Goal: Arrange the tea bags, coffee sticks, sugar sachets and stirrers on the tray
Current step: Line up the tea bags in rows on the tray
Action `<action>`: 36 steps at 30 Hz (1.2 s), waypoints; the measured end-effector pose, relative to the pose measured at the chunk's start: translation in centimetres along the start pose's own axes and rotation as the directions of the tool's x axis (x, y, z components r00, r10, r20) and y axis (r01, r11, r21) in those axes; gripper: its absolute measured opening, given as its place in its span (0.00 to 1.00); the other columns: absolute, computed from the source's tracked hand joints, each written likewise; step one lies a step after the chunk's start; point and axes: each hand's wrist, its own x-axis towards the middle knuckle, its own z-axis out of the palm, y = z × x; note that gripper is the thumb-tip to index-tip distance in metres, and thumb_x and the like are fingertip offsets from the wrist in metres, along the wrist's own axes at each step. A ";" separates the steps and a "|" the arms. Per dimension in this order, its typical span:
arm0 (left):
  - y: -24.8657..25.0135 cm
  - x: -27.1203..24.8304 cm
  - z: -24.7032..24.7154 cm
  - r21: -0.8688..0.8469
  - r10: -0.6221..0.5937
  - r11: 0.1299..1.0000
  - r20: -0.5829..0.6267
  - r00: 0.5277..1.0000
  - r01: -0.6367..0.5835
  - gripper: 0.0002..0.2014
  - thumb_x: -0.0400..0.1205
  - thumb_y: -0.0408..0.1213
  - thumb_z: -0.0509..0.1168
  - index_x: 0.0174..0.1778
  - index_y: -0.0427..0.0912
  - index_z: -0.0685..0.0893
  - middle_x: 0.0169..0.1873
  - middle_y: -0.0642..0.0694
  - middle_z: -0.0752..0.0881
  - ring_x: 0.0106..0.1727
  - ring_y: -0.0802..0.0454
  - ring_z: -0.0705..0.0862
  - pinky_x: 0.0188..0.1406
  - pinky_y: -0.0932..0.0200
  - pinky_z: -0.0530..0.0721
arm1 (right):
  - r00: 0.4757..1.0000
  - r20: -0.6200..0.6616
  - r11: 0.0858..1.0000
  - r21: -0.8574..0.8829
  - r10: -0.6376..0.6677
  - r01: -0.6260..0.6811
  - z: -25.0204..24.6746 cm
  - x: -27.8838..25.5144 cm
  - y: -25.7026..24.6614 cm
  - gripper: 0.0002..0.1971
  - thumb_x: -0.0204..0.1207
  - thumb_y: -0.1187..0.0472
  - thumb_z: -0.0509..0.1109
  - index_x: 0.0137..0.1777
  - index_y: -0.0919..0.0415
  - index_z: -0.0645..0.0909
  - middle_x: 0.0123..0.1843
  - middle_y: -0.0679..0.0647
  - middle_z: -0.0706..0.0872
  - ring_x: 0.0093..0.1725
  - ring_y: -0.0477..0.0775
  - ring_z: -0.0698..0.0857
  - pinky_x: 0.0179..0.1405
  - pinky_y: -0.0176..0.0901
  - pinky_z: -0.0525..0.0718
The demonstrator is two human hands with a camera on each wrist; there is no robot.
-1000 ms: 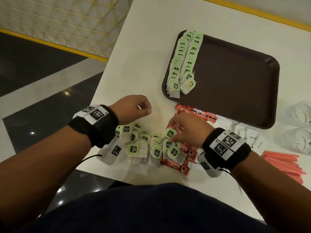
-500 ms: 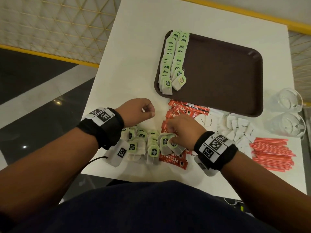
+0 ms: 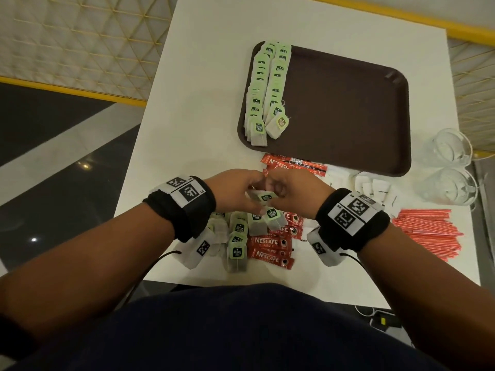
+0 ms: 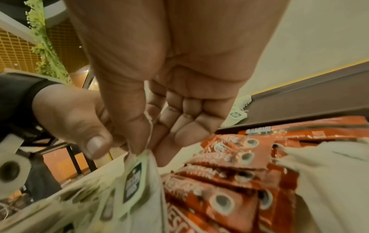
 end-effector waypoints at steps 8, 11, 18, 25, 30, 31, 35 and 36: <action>-0.2 0.6 -1.3 -0.099 -0.016 0.995 -0.121 0.993 0.003 0.16 0.78 0.38 0.74 0.34 0.55 0.72 0.31 0.55 0.79 0.32 0.61 0.76 0.30 0.64 0.68 | 0.986 -0.159 0.971 0.238 0.045 -0.006 -2.6 1.5 0.1 0.10 0.70 0.61 0.79 0.43 0.52 0.80 0.37 0.50 0.86 0.33 0.45 0.80 0.37 0.38 0.82; -0.2 0.9 -2.1 -0.227 -0.029 0.974 -0.161 0.986 -0.008 0.09 0.80 0.35 0.72 0.42 0.51 0.79 0.37 0.49 0.88 0.36 0.53 0.87 0.35 0.58 0.83 | 0.973 -0.213 0.932 0.363 0.089 -0.006 -3.0 2.3 0.3 0.11 0.70 0.63 0.80 0.45 0.56 0.80 0.40 0.56 0.88 0.35 0.53 0.84 0.40 0.42 0.85; -0.9 2.4 -3.5 -0.564 -0.143 0.825 -0.261 0.955 -0.030 0.08 0.82 0.34 0.71 0.56 0.42 0.83 0.46 0.43 0.92 0.48 0.49 0.91 0.45 0.55 0.90 | 0.974 -0.160 0.879 0.472 0.160 -0.067 -4.2 3.4 1.6 0.11 0.70 0.61 0.81 0.50 0.60 0.85 0.43 0.56 0.90 0.40 0.49 0.88 0.46 0.41 0.88; -1.9 4.3 -5.2 -0.681 -0.266 0.730 -0.356 0.896 -0.054 0.10 0.84 0.34 0.68 0.60 0.39 0.81 0.54 0.39 0.89 0.49 0.49 0.89 0.42 0.61 0.88 | 0.920 -0.187 0.779 0.603 0.345 -0.170 -4.7 5.9 4.0 0.07 0.75 0.63 0.77 0.49 0.65 0.85 0.41 0.61 0.90 0.34 0.49 0.86 0.40 0.42 0.89; -2.7 5.3 -6.4 -0.767 -0.358 0.639 -0.353 0.864 -0.048 0.14 0.86 0.34 0.65 0.66 0.34 0.79 0.57 0.40 0.89 0.51 0.50 0.90 0.47 0.56 0.90 | 0.804 -0.046 0.451 0.846 0.593 -0.284 -4.4 8.3 6.3 0.13 0.78 0.66 0.73 0.60 0.70 0.81 0.41 0.63 0.88 0.34 0.50 0.85 0.40 0.40 0.87; -2.8 5.5 -6.6 -0.786 -0.373 0.616 -0.346 0.861 -0.049 0.14 0.86 0.34 0.65 0.66 0.34 0.79 0.57 0.40 0.89 0.51 0.49 0.90 0.47 0.56 0.90 | 0.793 -0.027 0.421 0.858 0.608 -0.293 -4.4 8.8 6.6 0.13 0.79 0.66 0.73 0.61 0.69 0.80 0.40 0.61 0.87 0.33 0.50 0.85 0.37 0.39 0.86; -2.9 6.2 -6.8 -0.811 -0.423 0.583 -0.339 0.840 -0.034 0.13 0.86 0.34 0.64 0.66 0.37 0.80 0.56 0.43 0.89 0.51 0.51 0.88 0.47 0.58 0.88 | 0.800 -0.026 0.489 0.803 0.600 -0.341 -4.6 10.2 7.2 0.08 0.79 0.64 0.74 0.54 0.64 0.82 0.39 0.59 0.88 0.30 0.47 0.85 0.25 0.34 0.82; -2.9 6.4 -6.8 -0.795 -0.429 0.607 -0.350 0.833 -0.022 0.12 0.86 0.35 0.64 0.65 0.38 0.81 0.56 0.45 0.89 0.52 0.51 0.87 0.48 0.58 0.87 | 0.804 -0.035 0.509 0.790 0.594 -0.341 -4.6 10.5 7.2 0.05 0.78 0.63 0.74 0.50 0.62 0.82 0.39 0.58 0.88 0.30 0.47 0.85 0.23 0.34 0.81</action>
